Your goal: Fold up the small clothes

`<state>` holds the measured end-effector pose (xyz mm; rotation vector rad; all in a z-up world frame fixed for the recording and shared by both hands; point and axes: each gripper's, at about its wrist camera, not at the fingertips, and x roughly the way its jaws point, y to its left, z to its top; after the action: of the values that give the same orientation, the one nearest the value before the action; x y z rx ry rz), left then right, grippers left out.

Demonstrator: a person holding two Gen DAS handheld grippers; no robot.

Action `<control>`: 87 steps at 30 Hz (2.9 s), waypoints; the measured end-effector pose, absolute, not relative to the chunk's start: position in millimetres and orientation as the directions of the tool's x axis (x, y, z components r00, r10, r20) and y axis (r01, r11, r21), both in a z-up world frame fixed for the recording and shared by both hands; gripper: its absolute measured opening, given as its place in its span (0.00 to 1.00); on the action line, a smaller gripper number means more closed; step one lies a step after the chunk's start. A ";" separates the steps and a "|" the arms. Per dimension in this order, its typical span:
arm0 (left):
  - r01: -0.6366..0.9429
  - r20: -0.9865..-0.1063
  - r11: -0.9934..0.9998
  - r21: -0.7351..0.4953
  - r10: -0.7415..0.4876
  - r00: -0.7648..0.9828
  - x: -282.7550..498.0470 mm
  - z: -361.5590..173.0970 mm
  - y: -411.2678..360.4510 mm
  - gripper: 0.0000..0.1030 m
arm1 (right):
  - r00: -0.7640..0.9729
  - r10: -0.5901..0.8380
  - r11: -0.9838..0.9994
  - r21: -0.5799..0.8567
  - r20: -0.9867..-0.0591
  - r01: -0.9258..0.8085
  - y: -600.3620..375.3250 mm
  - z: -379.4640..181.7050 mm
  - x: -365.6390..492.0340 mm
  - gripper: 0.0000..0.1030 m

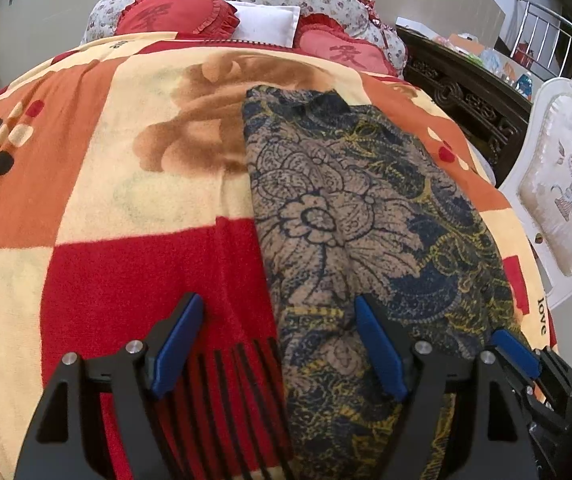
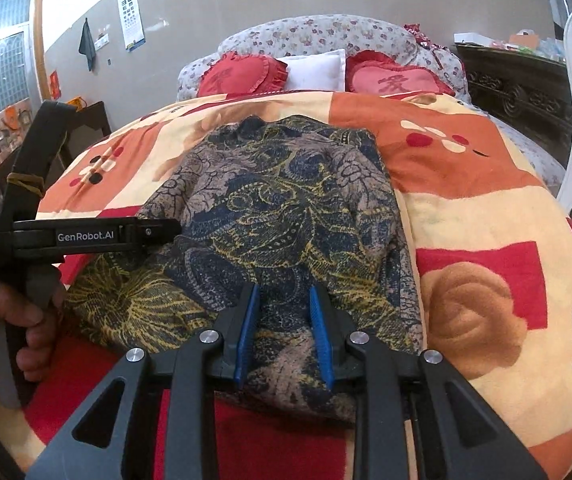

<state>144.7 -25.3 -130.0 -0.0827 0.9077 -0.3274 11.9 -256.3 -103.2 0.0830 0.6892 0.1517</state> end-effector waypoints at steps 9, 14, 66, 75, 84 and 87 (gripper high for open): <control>0.304 -0.643 0.755 -0.582 -0.655 0.396 187.4 -127.8 4.7 0.91 | 0.763 0.168 0.986 0.126 -0.625 -0.113 -257.2 -103.6 11.9 0.26; 0.267 -0.486 0.533 -0.803 -0.844 0.225 215.5 -134.8 -3.4 0.90 | 0.766 0.173 0.984 0.136 -0.619 -0.112 -258.4 -102.3 8.9 0.26; 0.217 -0.685 0.767 -0.603 -0.638 0.352 227.3 -120.0 60.4 0.77 | 0.506 0.785 0.432 0.901 -0.358 -0.033 -281.3 -140.2 180.1 0.71; 0.133 -0.630 0.739 -0.661 -0.642 0.436 256.4 -127.3 88.8 0.74 | 0.451 0.640 0.759 0.604 -0.622 -0.243 -224.9 -113.9 206.1 0.51; 0.191 -0.704 0.875 -0.444 -0.473 0.531 246.6 -96.2 75.0 0.12 | 0.505 0.521 0.853 0.440 -0.688 -0.280 -202.1 -92.1 202.4 0.21; 0.229 -0.709 0.903 -0.364 -0.428 0.560 241.8 -73.7 80.6 0.12 | 0.517 0.517 0.856 0.426 -0.682 -0.293 -193.2 -76.0 198.3 0.21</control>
<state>241.8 80.6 -73.7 -0.2419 0.8974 -0.3912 198.3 -193.2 -76.0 0.2721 0.9053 0.4934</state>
